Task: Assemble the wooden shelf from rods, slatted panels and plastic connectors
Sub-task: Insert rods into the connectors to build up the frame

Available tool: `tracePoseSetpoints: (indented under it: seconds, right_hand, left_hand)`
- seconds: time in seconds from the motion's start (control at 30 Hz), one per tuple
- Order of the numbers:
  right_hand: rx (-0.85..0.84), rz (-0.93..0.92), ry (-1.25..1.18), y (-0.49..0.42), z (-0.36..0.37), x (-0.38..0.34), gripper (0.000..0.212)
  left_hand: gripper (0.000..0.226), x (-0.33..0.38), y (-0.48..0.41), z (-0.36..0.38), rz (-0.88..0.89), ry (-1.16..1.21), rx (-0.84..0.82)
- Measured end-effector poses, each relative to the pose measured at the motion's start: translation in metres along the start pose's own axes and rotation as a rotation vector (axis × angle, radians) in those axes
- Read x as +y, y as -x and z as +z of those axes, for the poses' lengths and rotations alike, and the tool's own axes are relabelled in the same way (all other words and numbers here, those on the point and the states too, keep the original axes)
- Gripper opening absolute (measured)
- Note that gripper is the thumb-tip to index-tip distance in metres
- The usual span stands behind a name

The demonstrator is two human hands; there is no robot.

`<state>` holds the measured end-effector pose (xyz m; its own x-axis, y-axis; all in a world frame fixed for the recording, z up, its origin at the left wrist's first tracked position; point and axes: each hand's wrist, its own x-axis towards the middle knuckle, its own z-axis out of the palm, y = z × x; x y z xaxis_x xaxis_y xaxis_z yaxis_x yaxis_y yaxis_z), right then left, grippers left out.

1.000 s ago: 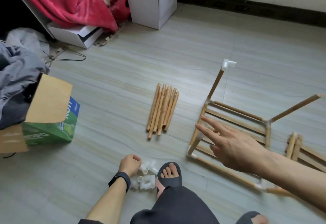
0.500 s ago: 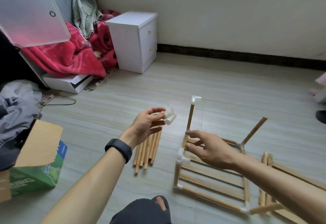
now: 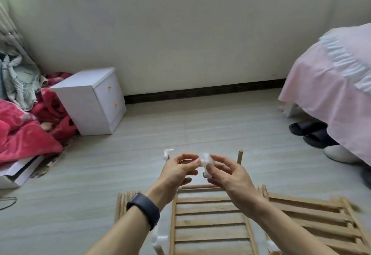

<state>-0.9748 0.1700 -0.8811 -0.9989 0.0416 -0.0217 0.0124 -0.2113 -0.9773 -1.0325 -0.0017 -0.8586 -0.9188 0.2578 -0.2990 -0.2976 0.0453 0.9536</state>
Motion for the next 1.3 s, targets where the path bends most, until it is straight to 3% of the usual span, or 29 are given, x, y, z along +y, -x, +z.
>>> tracePoseSetpoints:
  seconds: [0.17, 0.27, 0.33, 0.53, 0.73, 0.87, 1.03, 1.17, 1.3]
  right_hand:
    - [0.216, -0.054, 0.289, -0.022, -0.036, 0.010, 0.032]
    - [0.321, -0.076, 0.574, -0.044, -0.070, 0.007, 0.024]
    - [0.363, -0.077, 0.713, -0.059, -0.093, 0.007, 0.022]
    - [0.449, -0.111, 0.902, -0.094, -0.139, 0.017, 0.016]
    - [0.405, -0.165, 1.087, -0.117, -0.158, 0.034, 0.016]
    - [0.328, -0.157, 1.236, -0.134, -0.167, 0.046, 0.013]
    - [0.194, -0.033, 1.397, -0.147, -0.173, 0.053, 0.019]
    - [0.220, -0.031, 1.389, -0.152, -0.172, 0.052, 0.024]
    - [0.284, 0.008, 1.357, -0.160, -0.164, 0.051, 0.046]
  left_hand:
    - [0.017, -0.008, -0.044, 0.002, 0.131, -0.485, 0.081]
    - [0.030, -0.013, -0.077, -0.023, 0.180, -1.005, 0.187]
    - [0.042, -0.018, -0.098, -0.040, 0.144, -1.197, 0.218]
    - [0.065, -0.031, -0.152, -0.072, 0.072, -1.282, 0.273]
    - [0.045, -0.054, -0.174, -0.077, -0.040, -1.361, 0.149]
    - [0.049, -0.068, -0.170, -0.075, 0.023, -1.425, 0.244]
    - [0.061, -0.075, -0.167, -0.077, 0.040, -1.508, 0.244]
    - [0.067, -0.077, -0.166, -0.076, 0.055, -1.513, 0.250]
    - [0.072, -0.079, -0.167, -0.076, 0.063, -1.518, 0.247]
